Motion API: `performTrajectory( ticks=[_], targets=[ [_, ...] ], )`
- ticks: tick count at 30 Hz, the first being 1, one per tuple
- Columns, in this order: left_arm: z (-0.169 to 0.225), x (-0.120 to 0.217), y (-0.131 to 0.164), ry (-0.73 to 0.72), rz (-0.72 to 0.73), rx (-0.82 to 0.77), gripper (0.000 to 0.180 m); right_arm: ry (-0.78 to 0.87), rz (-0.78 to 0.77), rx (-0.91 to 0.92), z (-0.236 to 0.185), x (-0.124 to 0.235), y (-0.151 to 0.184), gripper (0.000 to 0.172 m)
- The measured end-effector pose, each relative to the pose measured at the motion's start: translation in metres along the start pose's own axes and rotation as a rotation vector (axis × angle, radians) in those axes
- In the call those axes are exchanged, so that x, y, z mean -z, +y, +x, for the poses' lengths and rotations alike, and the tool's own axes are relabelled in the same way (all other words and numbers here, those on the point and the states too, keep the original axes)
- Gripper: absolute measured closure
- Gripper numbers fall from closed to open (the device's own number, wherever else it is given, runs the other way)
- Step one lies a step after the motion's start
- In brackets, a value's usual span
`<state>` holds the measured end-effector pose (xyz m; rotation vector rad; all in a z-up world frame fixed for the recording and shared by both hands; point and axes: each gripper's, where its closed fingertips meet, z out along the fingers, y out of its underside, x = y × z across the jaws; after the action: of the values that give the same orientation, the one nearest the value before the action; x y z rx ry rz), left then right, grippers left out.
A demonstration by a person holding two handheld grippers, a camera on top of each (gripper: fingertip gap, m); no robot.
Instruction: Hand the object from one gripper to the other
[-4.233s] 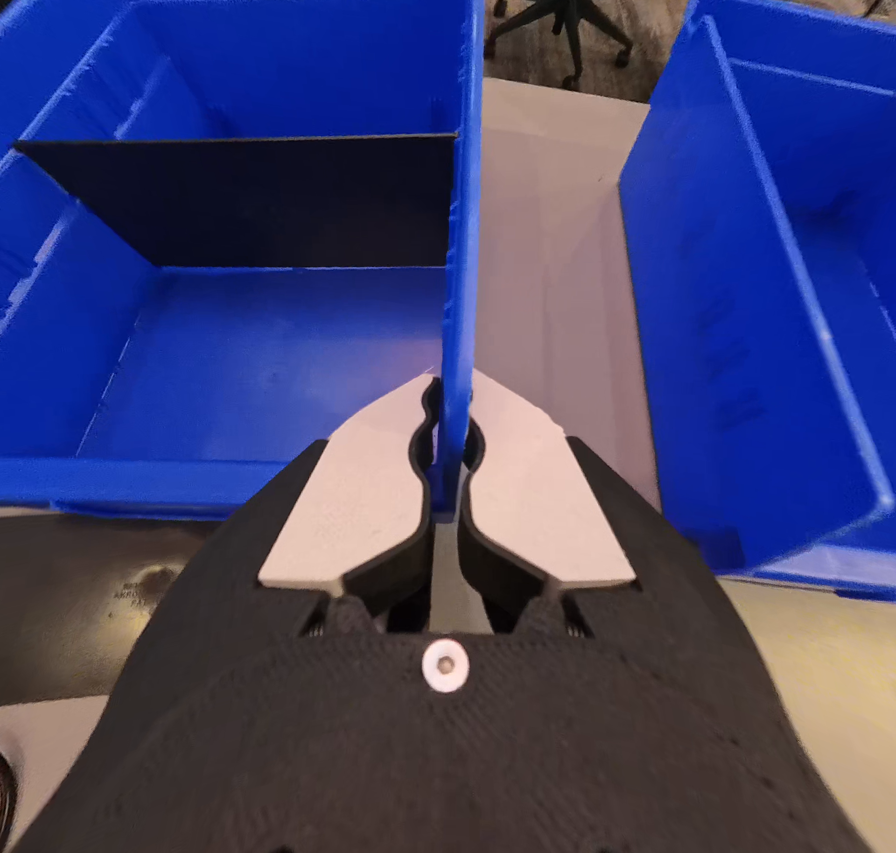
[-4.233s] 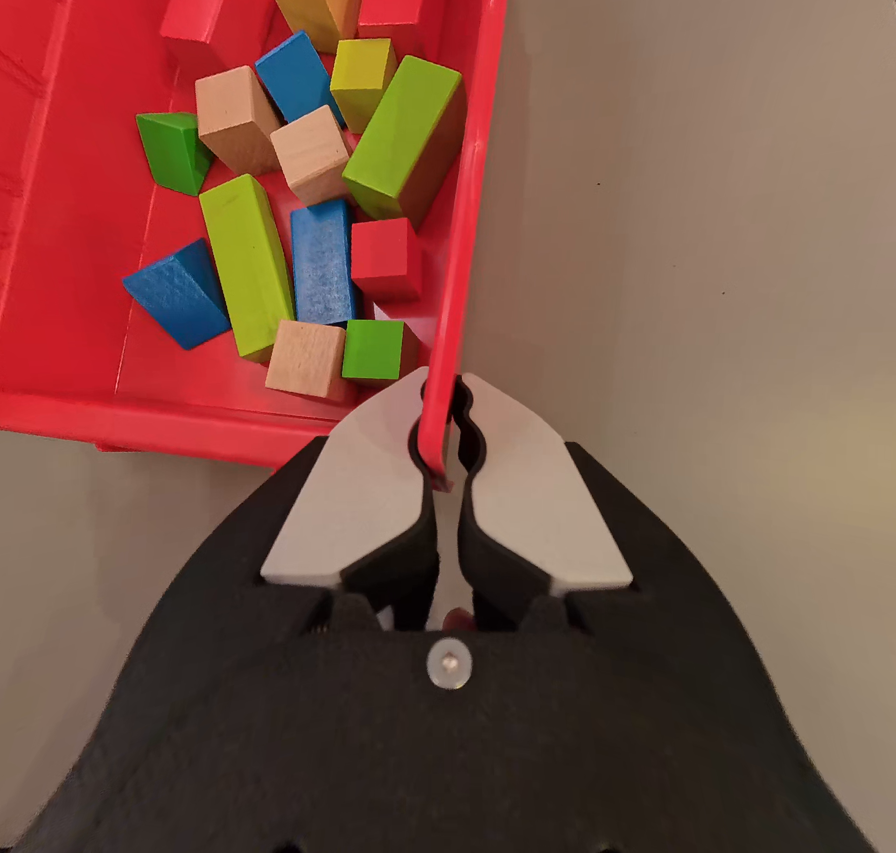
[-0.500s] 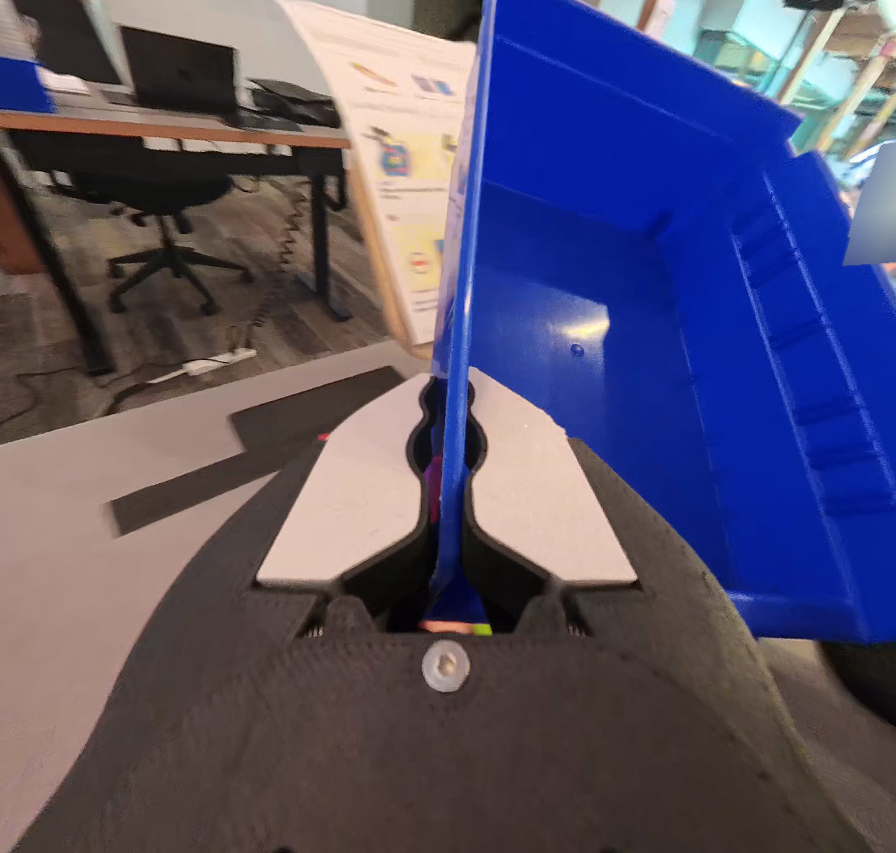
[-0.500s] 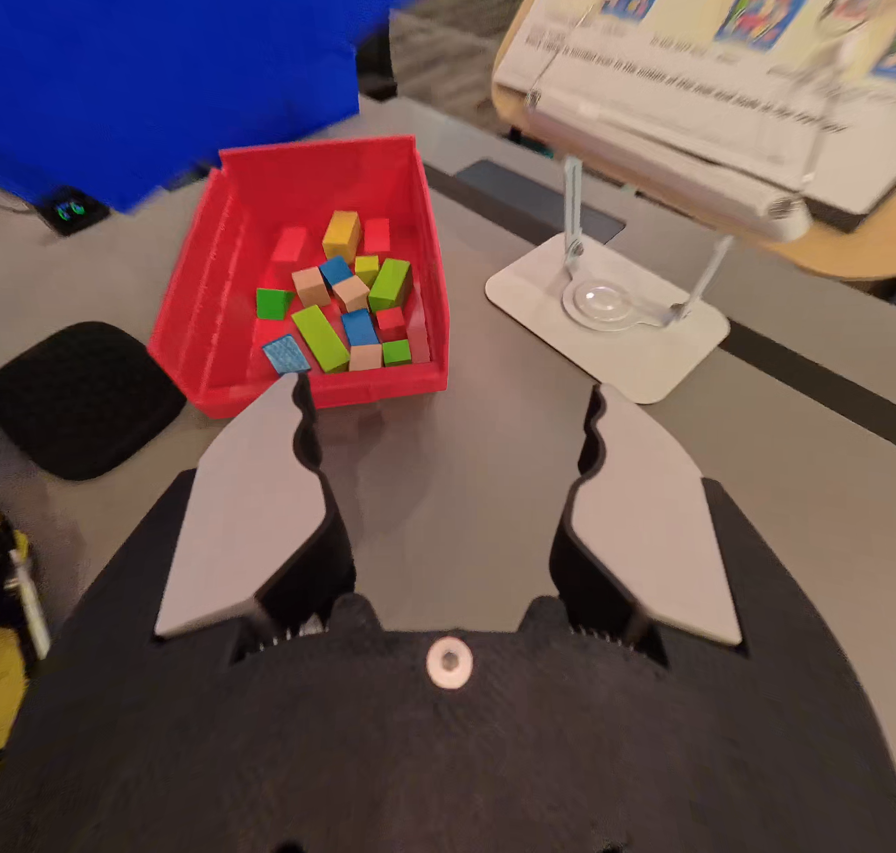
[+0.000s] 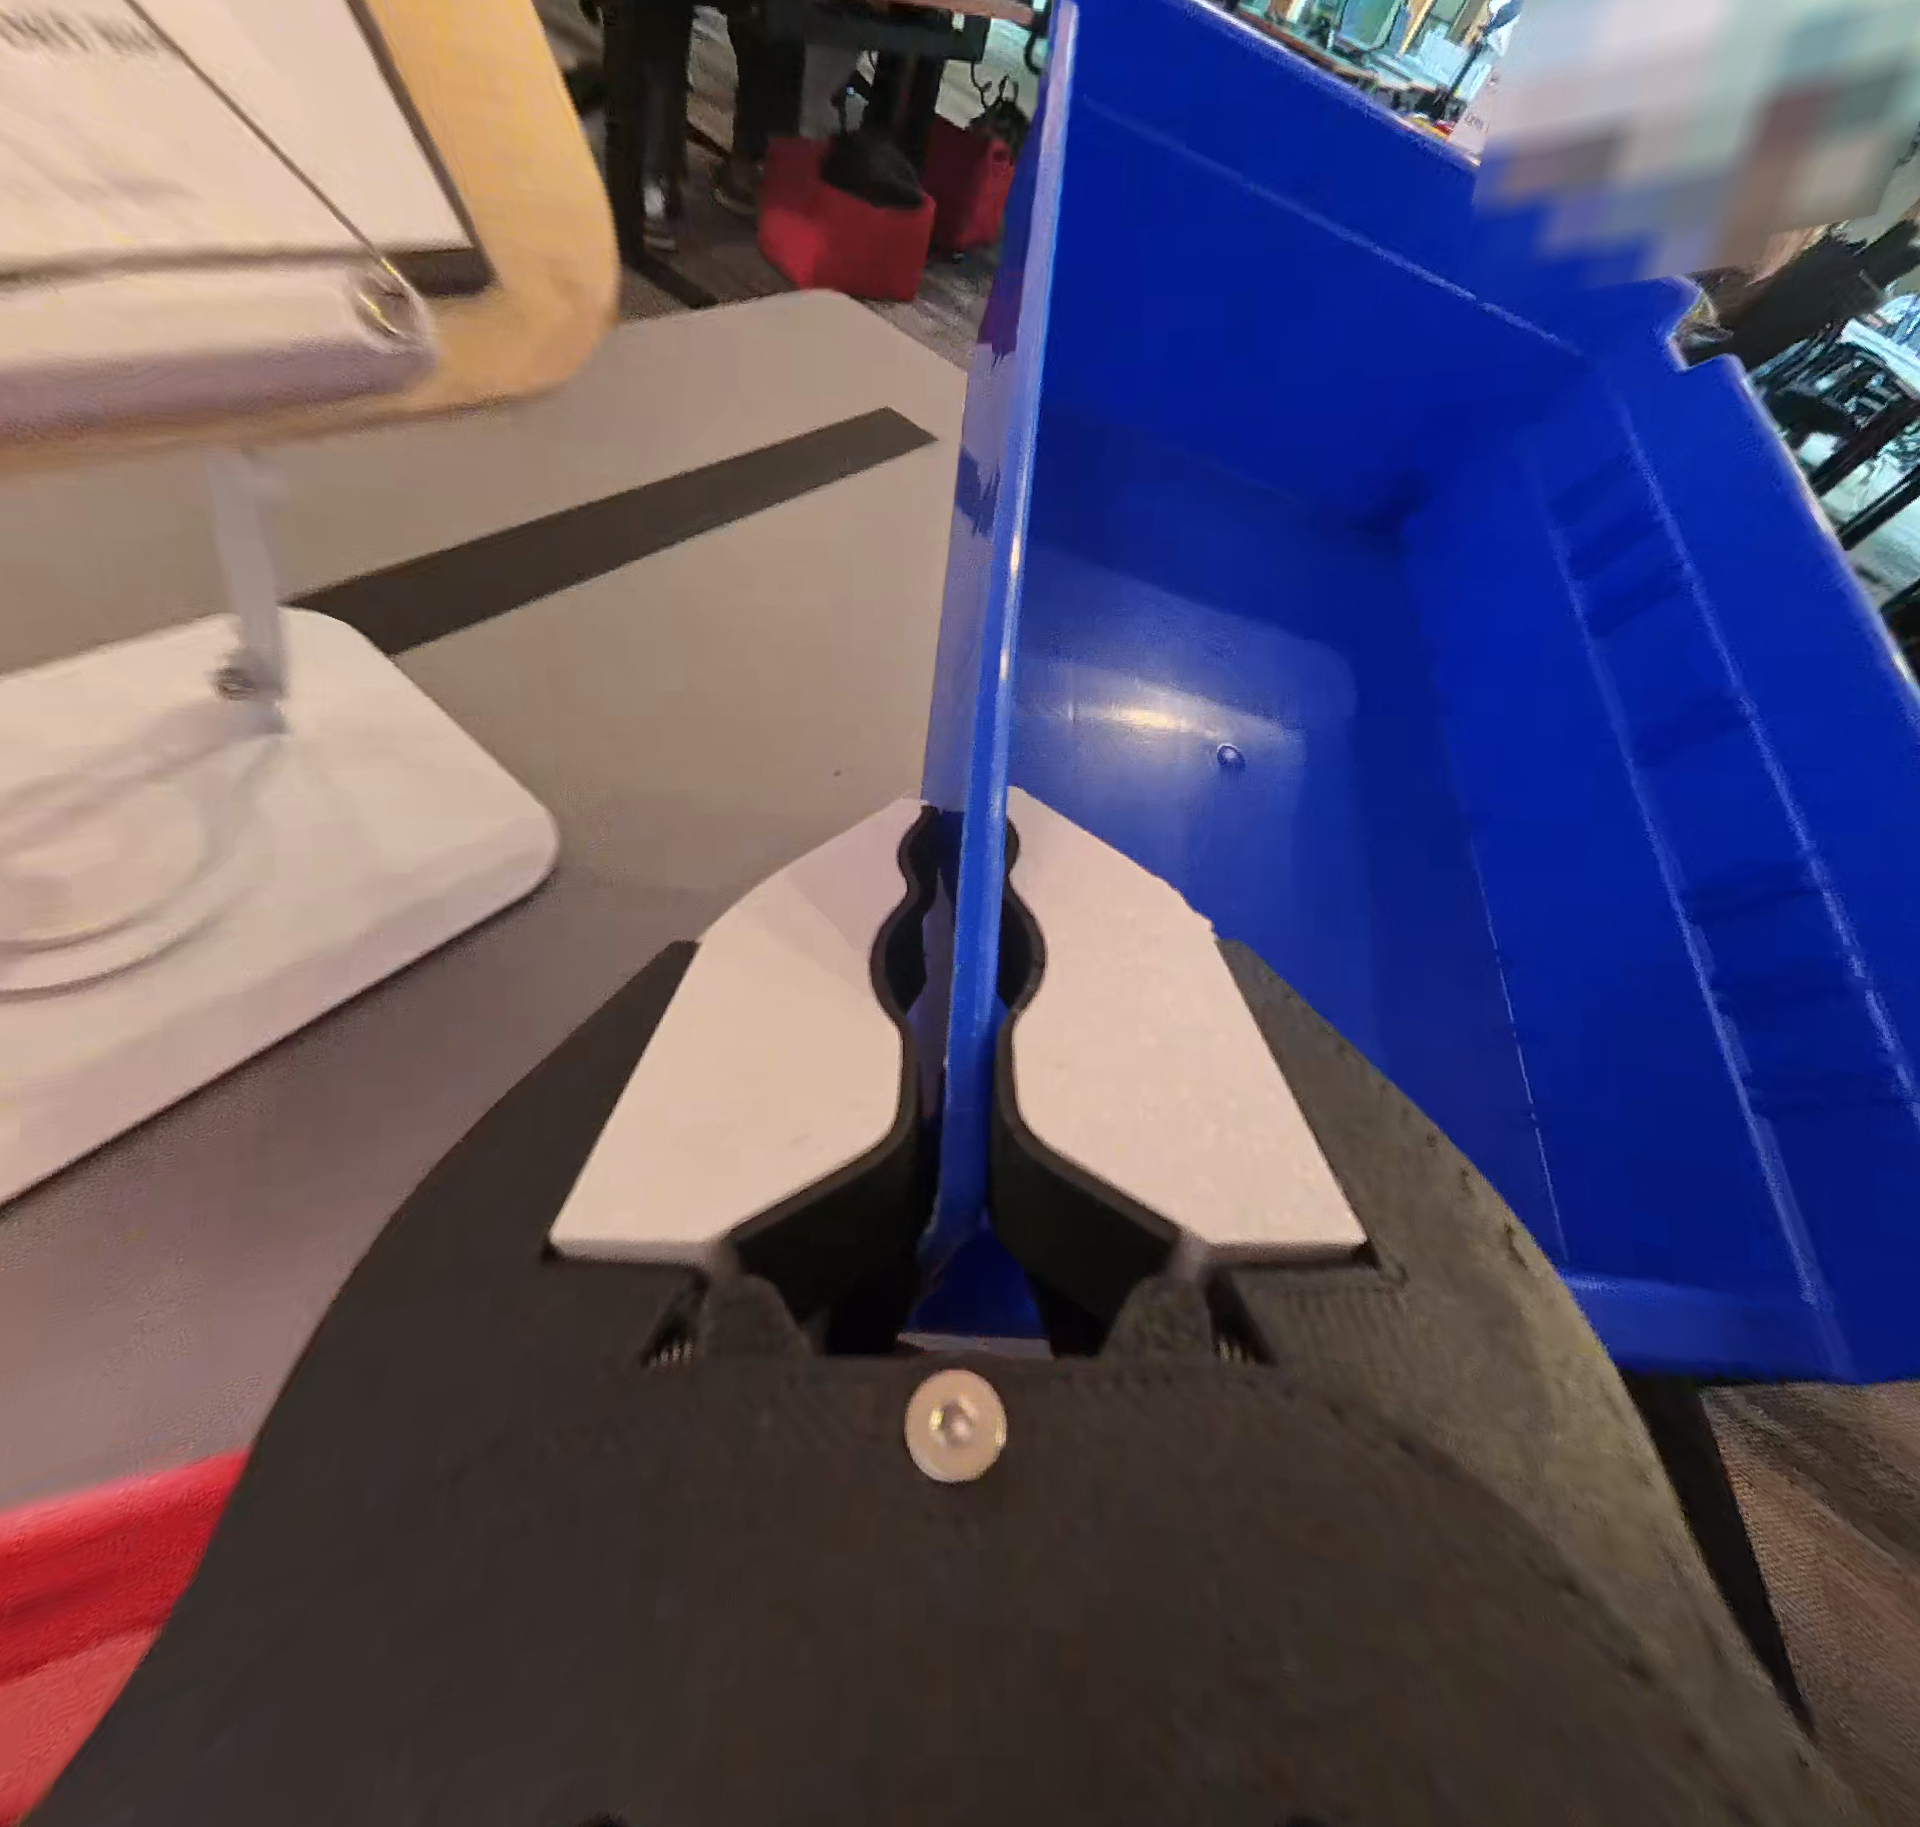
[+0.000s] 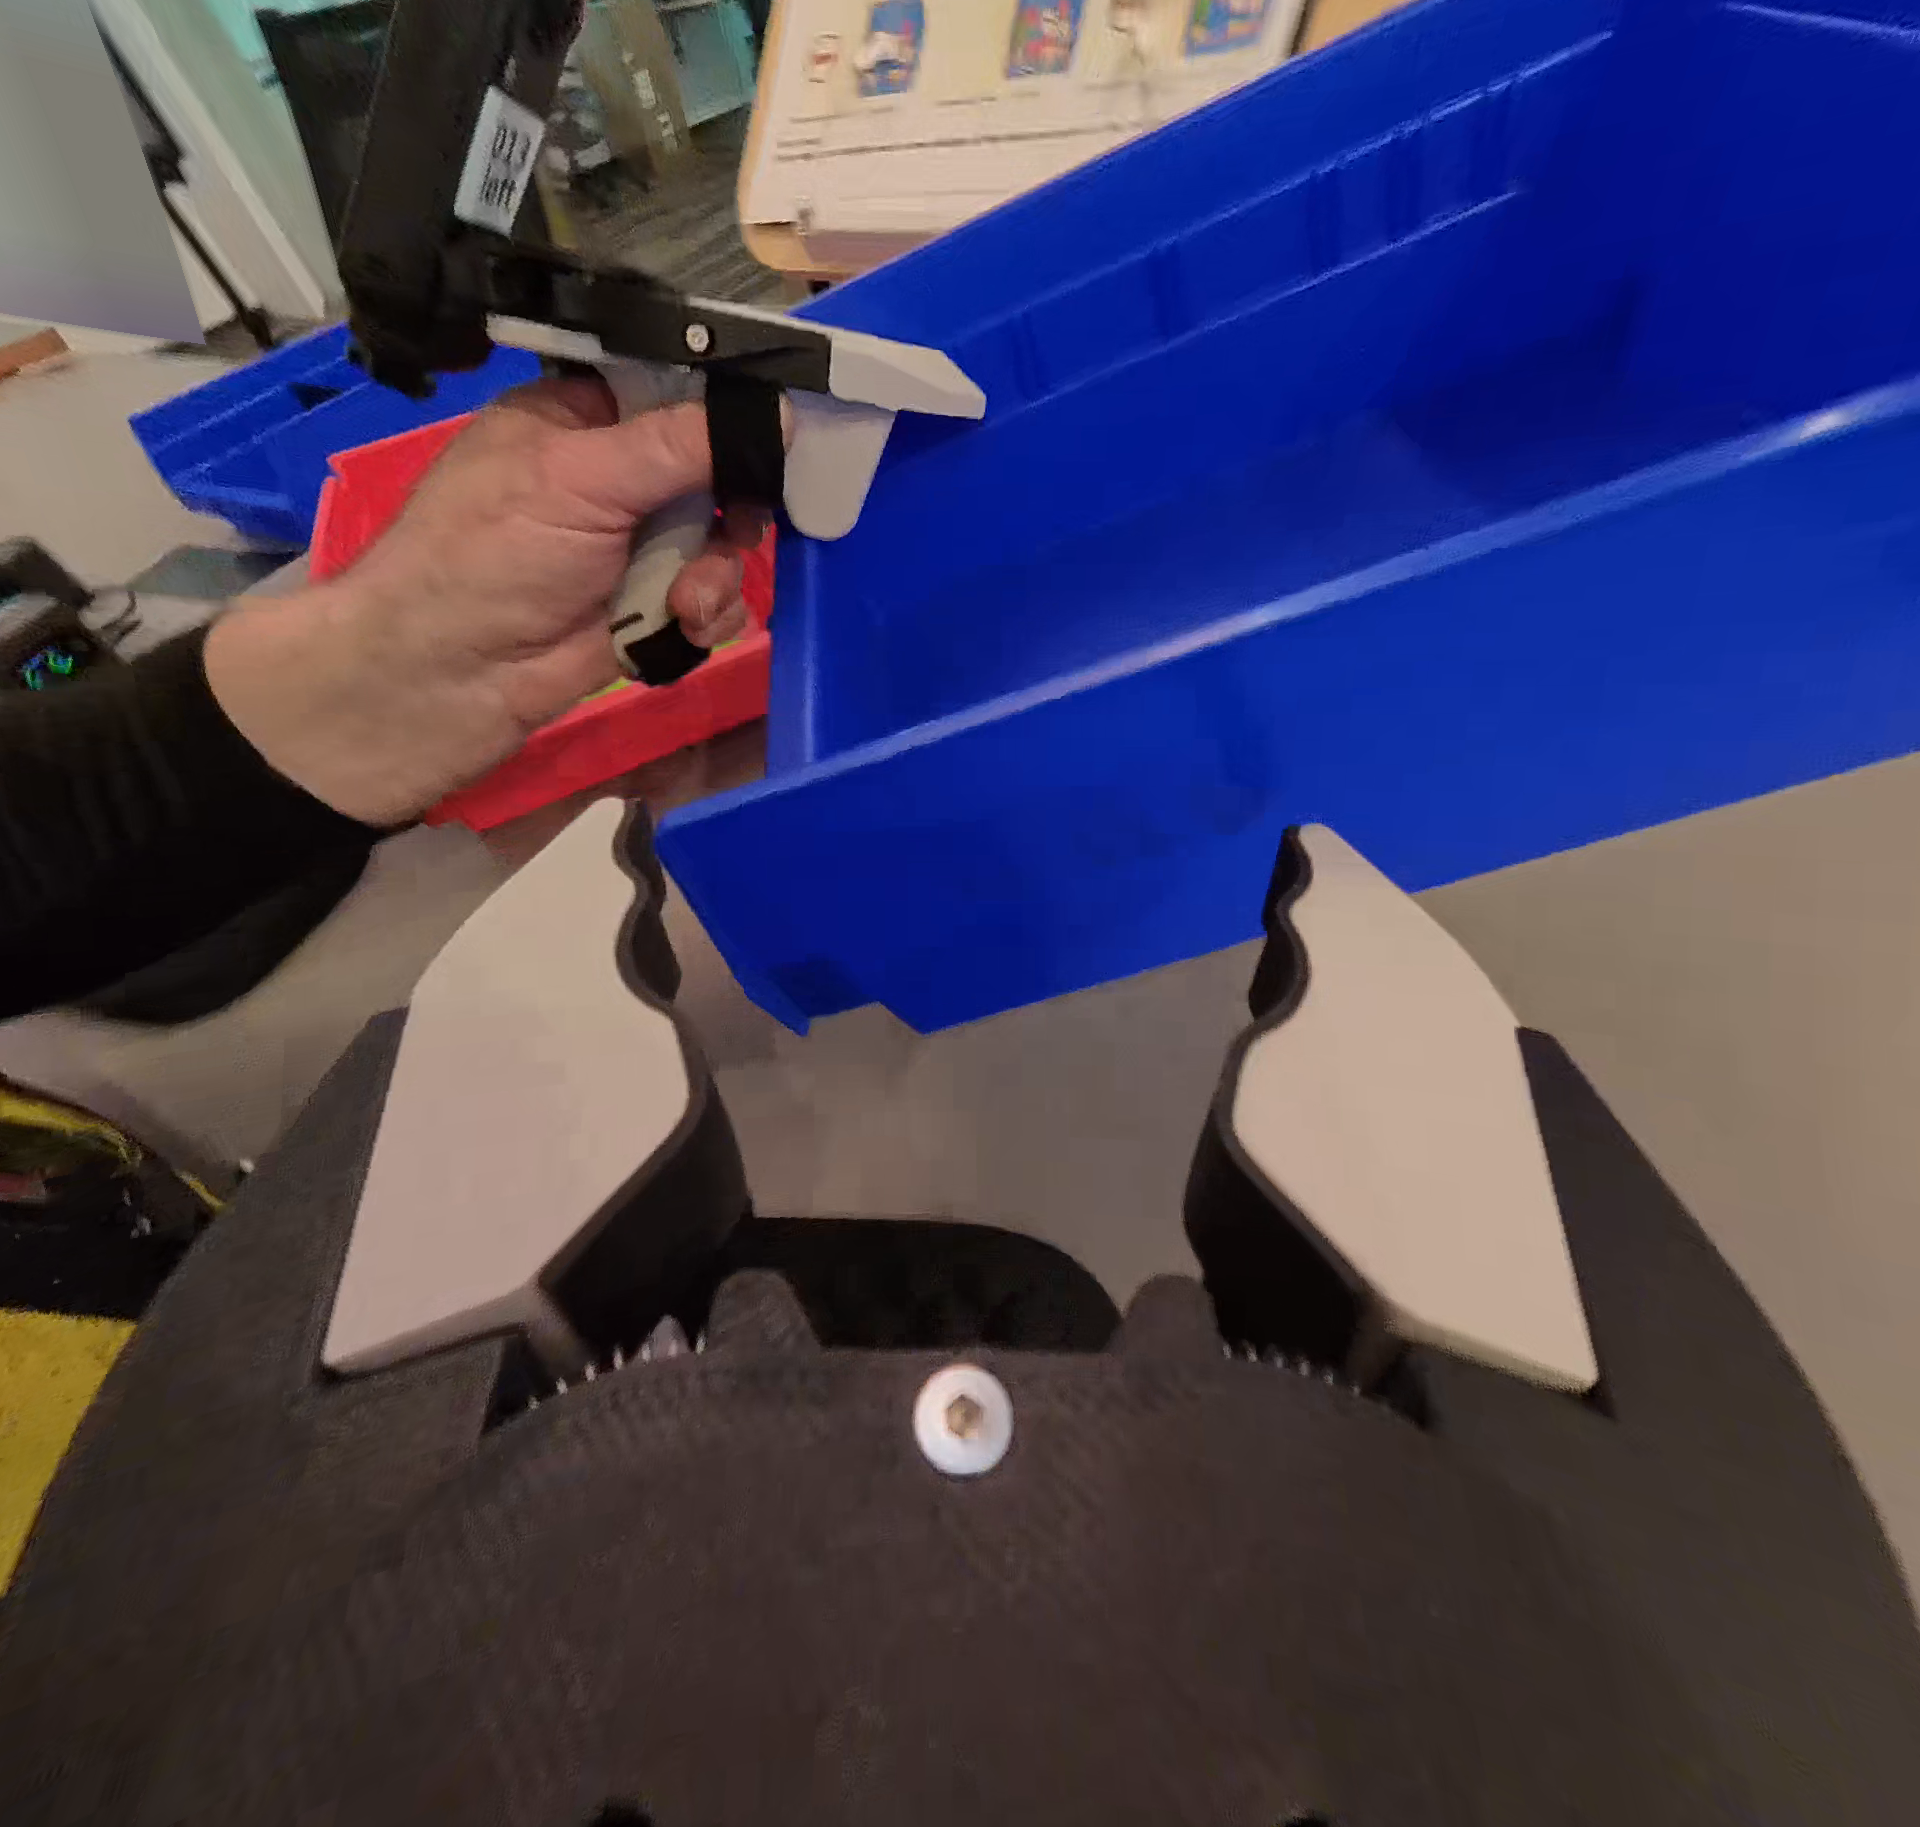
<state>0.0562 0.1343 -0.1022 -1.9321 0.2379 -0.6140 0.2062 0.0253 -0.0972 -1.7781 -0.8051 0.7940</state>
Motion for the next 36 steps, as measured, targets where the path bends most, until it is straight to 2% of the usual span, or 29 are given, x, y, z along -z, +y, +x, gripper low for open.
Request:
performTrajectory(
  ticks=[3, 11, 16, 19, 24, 30, 36],
  targets=[
    [-0.002, -0.034, 0.015, -0.017, -0.020, 0.058, 0.173, 0.047, -0.060, -0.040, 0.030, -0.004, 0.017, 0.088],
    [-0.014, -0.098, 0.053, -0.086, -0.078, 0.179, 0.170, 0.034, -0.085, -0.156, 0.108, -0.028, 0.031, 0.096],
    [-0.013, -0.120, 0.063, -0.048, -0.094, 0.249, 0.152, 0.005, -0.104, -0.182, 0.149, -0.037, 0.034, 0.107],
    [-0.005, -0.128, 0.059, -0.038, -0.055, 0.270, 0.141, -0.021, -0.105, -0.222, 0.174, -0.040, 0.032, 0.112],
    [0.024, -0.151, 0.057, 0.044, -0.051, 0.292, 0.115, 0.040, -0.183, -0.246, 0.239, -0.052, 0.044, 0.109],
    [0.049, -0.190, 0.045, 0.154, -0.025, 0.350, 0.108, 0.081, -0.206, -0.263, 0.318, -0.072, 0.025, 0.113],
    [0.044, -0.226, 0.029, 0.185, -0.020, 0.354, 0.101, 0.079, -0.260, -0.263, 0.360, -0.104, 0.008, 0.105]
  ],
)
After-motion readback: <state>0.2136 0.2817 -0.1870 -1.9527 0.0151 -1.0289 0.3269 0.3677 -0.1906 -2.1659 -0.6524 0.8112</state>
